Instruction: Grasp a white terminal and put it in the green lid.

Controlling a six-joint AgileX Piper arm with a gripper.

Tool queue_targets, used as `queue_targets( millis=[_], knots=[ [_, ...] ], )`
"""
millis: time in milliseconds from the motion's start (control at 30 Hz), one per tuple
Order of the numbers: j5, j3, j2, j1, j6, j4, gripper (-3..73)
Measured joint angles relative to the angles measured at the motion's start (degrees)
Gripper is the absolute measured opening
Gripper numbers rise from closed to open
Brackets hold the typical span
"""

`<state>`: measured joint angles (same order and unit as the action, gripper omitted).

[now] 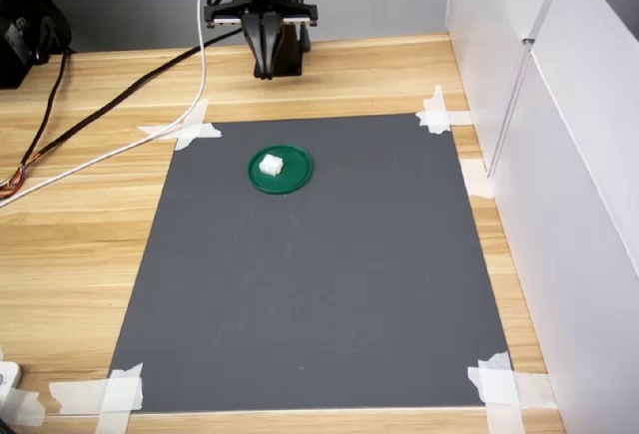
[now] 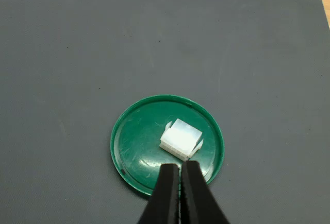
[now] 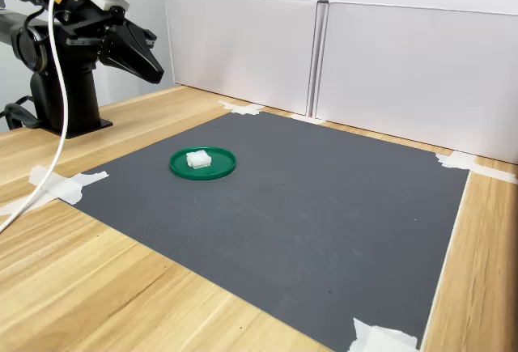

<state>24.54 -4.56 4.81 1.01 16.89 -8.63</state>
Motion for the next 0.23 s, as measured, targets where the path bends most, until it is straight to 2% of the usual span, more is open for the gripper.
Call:
queue_targets(
  millis=[233],
  knots=[
    [0.0,0.0,-0.2,0.0,0.0,0.0,-2.0]
  ],
)
